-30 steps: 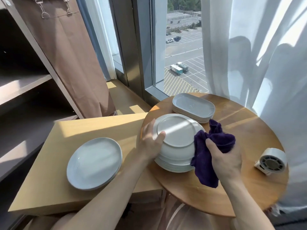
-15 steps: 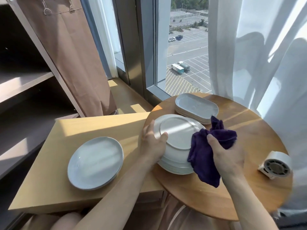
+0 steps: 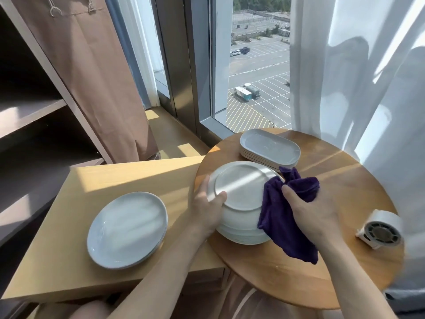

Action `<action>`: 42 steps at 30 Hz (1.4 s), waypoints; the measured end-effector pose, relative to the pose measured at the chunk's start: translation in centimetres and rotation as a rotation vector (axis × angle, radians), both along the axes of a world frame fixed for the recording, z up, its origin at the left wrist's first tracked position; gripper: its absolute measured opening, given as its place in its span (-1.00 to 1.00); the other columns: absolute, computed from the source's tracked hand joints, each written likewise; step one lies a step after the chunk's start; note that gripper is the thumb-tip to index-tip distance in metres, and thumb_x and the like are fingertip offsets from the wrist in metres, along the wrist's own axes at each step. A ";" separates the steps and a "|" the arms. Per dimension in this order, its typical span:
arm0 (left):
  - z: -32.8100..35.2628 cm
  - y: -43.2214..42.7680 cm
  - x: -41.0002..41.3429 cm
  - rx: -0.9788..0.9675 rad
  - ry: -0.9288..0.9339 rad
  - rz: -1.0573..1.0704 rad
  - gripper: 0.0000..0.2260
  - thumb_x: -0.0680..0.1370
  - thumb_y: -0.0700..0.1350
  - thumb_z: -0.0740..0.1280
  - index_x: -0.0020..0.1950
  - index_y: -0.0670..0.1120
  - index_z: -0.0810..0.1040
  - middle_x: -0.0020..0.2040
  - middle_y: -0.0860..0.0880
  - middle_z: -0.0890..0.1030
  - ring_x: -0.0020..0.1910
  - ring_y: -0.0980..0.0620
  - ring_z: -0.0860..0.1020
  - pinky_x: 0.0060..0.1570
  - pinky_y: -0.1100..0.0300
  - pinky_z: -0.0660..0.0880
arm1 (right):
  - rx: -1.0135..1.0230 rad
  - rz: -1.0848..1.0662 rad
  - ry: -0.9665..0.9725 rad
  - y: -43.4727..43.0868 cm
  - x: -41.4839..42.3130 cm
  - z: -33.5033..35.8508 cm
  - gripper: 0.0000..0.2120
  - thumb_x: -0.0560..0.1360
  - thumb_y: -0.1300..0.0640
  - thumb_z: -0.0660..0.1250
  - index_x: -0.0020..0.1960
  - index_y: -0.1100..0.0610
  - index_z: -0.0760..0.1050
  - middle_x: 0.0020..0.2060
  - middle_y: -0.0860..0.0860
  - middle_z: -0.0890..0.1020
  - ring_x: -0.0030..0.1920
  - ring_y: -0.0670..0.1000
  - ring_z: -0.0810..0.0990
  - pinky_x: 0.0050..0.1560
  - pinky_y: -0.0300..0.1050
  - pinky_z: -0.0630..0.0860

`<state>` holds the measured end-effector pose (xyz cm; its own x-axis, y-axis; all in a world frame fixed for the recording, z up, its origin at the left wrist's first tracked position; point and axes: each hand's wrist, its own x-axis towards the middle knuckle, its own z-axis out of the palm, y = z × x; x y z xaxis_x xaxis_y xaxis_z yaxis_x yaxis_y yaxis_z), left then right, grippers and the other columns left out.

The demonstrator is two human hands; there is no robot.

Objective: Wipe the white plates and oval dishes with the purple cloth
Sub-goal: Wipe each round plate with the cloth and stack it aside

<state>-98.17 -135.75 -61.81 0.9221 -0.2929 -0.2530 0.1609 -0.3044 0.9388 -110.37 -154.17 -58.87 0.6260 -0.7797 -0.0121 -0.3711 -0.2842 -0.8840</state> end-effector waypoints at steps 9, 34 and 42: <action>0.3 0.2 0.8 0.046 -0.053 -0.120 -0.23 0.41 0.18 0.29 0.62 0.14 0.20 0.56 0.08 0.29 0.51 0.03 0.29 0.52 -0.05 0.26 | -0.201 0.177 0.308 -4.2 6.1 1.5 -0.84 0.41 -0.14 0.38 -0.09 -0.09 0.52 -0.16 -0.15 0.61 -0.11 -0.03 0.56 -0.22 -0.08 0.37; -1.4 -0.3 0.5 -0.097 -0.083 -0.062 -0.40 0.66 -0.08 0.31 0.61 0.21 0.12 0.49 0.21 0.39 0.45 0.18 0.36 0.45 0.24 0.28 | -0.385 0.625 0.332 2.2 19.3 2.4 -0.74 0.28 -0.14 0.39 -0.12 -0.09 0.42 -0.23 -0.17 0.52 -0.20 -0.04 0.52 -0.21 -0.10 0.39; -1.6 -0.7 0.5 -0.010 -0.163 -0.054 -0.38 0.64 -0.09 0.33 0.65 0.03 0.14 0.60 0.01 0.24 0.58 0.01 0.19 0.55 0.08 0.14 | -0.333 0.335 0.280 -2.3 15.2 1.8 -0.75 0.48 -0.06 0.36 0.13 -0.03 0.54 -0.03 -0.03 0.66 0.04 0.12 0.61 0.13 0.02 0.55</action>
<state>-97.67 -136.44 -63.42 0.9333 -0.3452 -0.0987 -0.0099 -0.2995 0.9540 -95.17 -156.44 -57.08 0.8490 -0.5283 -0.0011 -0.4206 -0.6746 -0.6066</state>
